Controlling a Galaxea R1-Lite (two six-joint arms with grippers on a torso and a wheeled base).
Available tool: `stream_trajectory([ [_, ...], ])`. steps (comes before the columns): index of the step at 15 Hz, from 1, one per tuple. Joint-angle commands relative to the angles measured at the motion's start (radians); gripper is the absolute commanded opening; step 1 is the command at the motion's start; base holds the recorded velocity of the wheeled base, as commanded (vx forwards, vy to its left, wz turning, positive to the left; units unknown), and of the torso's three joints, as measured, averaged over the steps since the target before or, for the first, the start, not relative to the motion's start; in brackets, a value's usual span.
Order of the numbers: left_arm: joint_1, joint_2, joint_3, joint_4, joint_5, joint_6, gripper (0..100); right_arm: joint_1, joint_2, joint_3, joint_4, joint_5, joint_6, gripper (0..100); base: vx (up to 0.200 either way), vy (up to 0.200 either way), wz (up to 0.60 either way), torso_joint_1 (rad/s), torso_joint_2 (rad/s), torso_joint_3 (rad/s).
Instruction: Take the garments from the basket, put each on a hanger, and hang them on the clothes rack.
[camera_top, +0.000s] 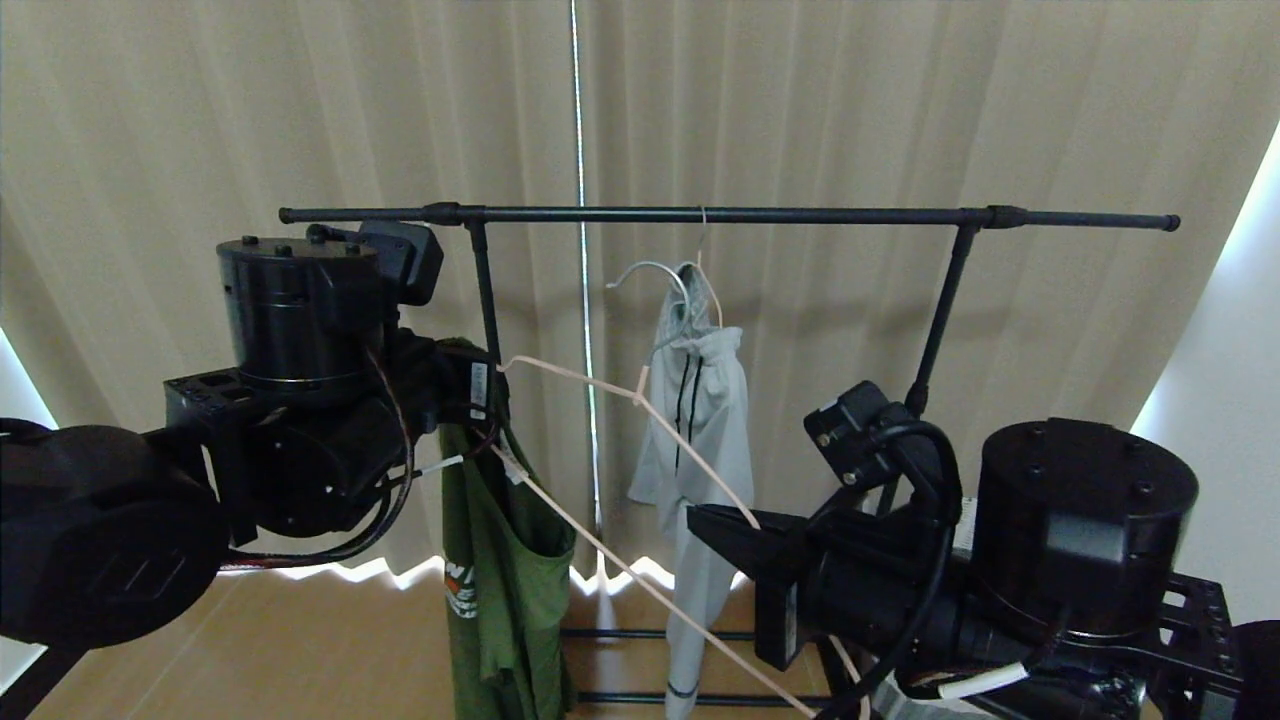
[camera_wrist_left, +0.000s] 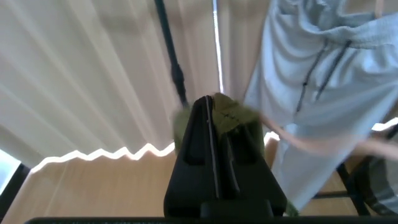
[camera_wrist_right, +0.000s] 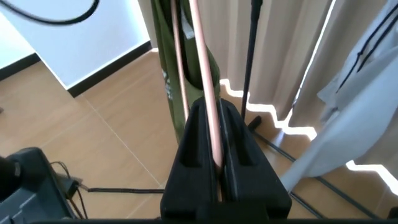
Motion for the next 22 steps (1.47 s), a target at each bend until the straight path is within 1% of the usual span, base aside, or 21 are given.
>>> stream_trajectory([
  [1, -0.020, -0.022, 0.009, 0.001, 0.000, 0.000, 0, -0.022, 0.052, -0.028, -0.002, 0.000, 0.000, 0, 0.000, 0.000, 0.00, 0.000, 0.00, 0.000],
  [5, -0.027, -0.108, 0.042, 0.001, 0.010, 0.003, 0, -0.049, 0.109, -0.062, -0.002, 0.000, 0.000, 0, 0.000, 0.000, 0.00, 0.000, 0.00, 0.000],
  [8, -0.083, -0.151, 0.090, 0.003, 0.008, 0.001, 0, -0.065, 0.144, -0.106, -0.002, 0.000, 0.000, 0, 0.000, 0.000, 0.00, 0.000, 0.00, 0.000],
  [9, -0.121, -0.153, 0.101, 0.003, 0.008, 0.000, 0, -0.066, 0.161, -0.127, -0.002, 0.000, 0.000, 0, 0.000, 0.000, 0.00, 0.000, 0.00, 0.000],
  [11, -0.170, -0.147, 0.096, 0.001, -0.001, -0.005, 0, -0.066, 0.171, -0.146, 0.001, 0.001, 0.000, 0, 0.000, 0.000, 0.00, 0.000, 0.00, 0.000],
  [12, -0.179, -0.144, 0.096, 0.001, -0.003, -0.004, 0, -0.066, 0.176, -0.147, -0.001, 0.001, 0.000, 0, 0.000, 0.000, 0.00, 0.000, 0.00, 0.000],
  [13, -0.208, -0.140, 0.096, 0.000, -0.019, -0.005, 0, -0.066, 0.179, -0.147, -0.001, 0.001, 0.000, 0, 0.000, 0.000, 0.00, 0.000, 0.00, 0.000],
  [16, -0.239, -0.144, 0.097, -0.032, -0.112, -0.007, 0, -0.066, 0.179, -0.147, -0.002, 0.001, 0.002, 0, 0.000, 0.000, 0.00, 0.000, 0.00, 0.000],
  [18, -0.239, -0.147, 0.097, -0.060, -0.167, -0.004, 0, -0.068, 0.171, -0.146, -0.002, 0.000, 0.002, 0, 0.000, 0.000, 0.00, 0.000, 0.00, 0.000],
  [21, -0.241, -0.151, 0.097, -0.061, -0.254, 0.004, 0, -0.071, 0.164, -0.147, -0.001, 0.000, 0.000, 0, 0.000, 0.000, 0.00, 0.000, 0.00, 0.000],
  [22, -0.241, -0.154, 0.096, -0.063, -0.316, 0.006, 0, -0.080, 0.164, -0.147, -0.001, 0.000, 0.000, 0, 0.000, 0.000, 0.00, 0.000, 0.00, 0.000],
])
